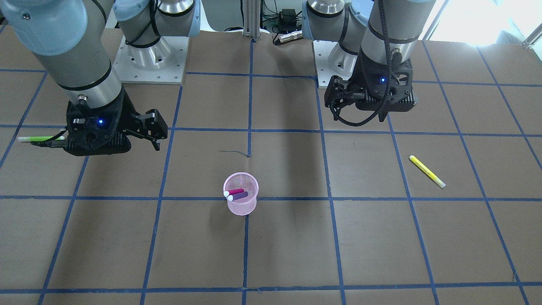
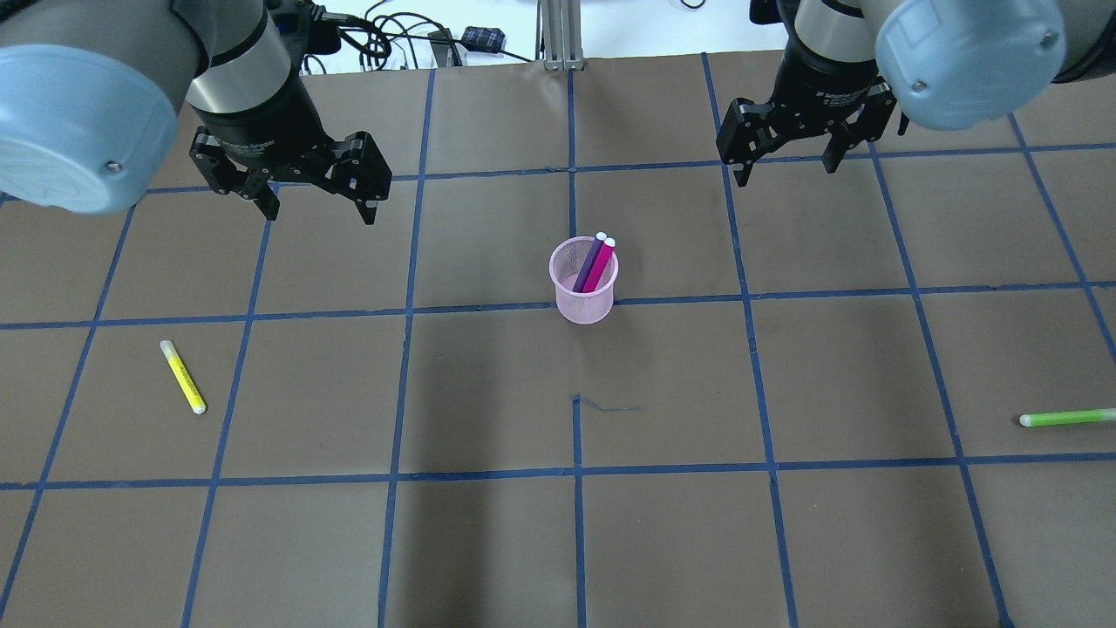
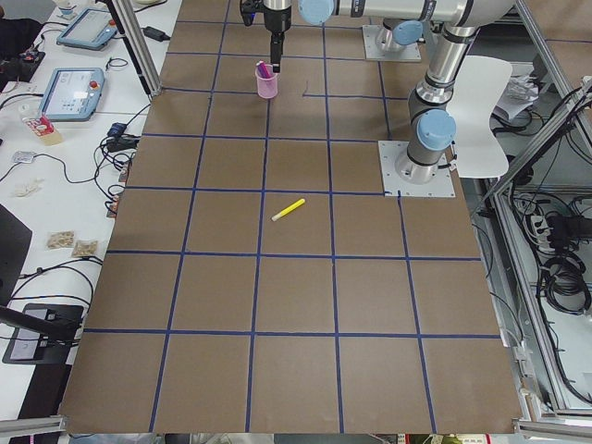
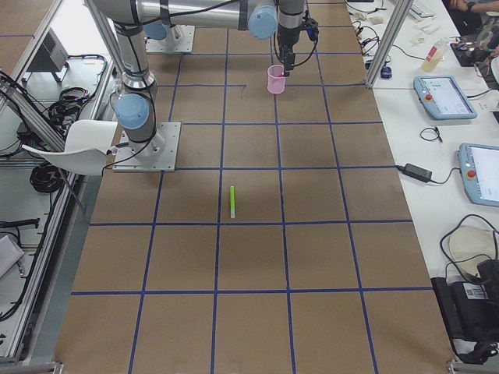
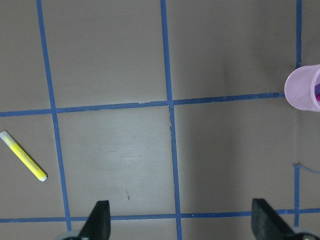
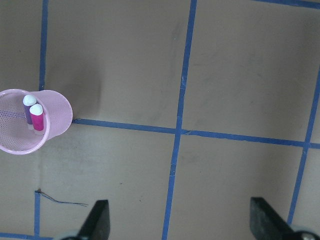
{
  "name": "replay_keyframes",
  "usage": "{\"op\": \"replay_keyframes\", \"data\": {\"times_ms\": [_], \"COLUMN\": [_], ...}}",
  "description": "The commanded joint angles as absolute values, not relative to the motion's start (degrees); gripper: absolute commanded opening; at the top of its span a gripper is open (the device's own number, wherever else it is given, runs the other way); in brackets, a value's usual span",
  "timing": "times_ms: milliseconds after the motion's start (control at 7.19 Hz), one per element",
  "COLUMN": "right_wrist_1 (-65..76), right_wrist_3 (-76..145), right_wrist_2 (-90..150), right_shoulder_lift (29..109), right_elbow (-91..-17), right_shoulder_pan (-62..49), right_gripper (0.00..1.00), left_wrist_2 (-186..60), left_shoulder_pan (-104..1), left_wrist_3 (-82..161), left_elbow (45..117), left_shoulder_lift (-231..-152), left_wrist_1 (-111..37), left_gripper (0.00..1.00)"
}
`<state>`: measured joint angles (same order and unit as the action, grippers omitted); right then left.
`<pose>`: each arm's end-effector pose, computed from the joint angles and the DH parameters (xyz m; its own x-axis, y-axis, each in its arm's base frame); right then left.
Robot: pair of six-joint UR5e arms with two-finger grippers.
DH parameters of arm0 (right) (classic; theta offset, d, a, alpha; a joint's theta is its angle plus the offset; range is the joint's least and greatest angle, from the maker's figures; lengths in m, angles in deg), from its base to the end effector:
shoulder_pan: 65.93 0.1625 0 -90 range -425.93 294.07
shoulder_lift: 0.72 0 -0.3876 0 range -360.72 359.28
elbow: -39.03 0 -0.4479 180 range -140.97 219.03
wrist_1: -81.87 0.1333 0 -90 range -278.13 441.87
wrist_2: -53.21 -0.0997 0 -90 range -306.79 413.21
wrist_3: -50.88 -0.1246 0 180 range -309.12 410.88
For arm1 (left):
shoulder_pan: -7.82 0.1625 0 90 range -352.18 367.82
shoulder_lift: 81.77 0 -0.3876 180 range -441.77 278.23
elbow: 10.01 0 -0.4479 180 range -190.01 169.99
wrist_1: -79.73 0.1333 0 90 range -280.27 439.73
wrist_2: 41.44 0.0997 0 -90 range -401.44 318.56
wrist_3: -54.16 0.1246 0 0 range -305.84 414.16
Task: Insert purple and pink pens into pink cup
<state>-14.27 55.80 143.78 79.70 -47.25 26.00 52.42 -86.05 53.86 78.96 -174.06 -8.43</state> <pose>0.1525 -0.6056 0.3749 -0.9928 -0.1192 0.0103 -0.1193 0.9929 -0.0040 -0.1627 -0.5545 0.4166 -0.9958 0.0614 -0.0673 0.0623 0.9980 -0.0105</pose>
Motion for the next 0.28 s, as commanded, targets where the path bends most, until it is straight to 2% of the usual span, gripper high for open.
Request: {"op": "replay_keyframes", "data": {"times_ms": [0, 139], "right_wrist_1": [-14.4, -14.4], "right_wrist_3": [55.8, 55.8], "right_wrist_2": [143.7, 143.7], "right_shoulder_lift": [79.5, 79.5], "right_elbow": [-47.3, -47.3], "right_shoulder_pan": [26.0, 26.0], "right_gripper": [1.00, 1.00], "left_wrist_2": [52.4, 52.4], "left_shoulder_pan": [-86.1, -86.0], "left_wrist_3": [53.9, 54.0], "left_elbow": [78.9, 78.9], "left_shoulder_lift": [-174.1, -174.1], "left_wrist_1": [-8.4, -8.4], "left_gripper": [1.00, 1.00]}}
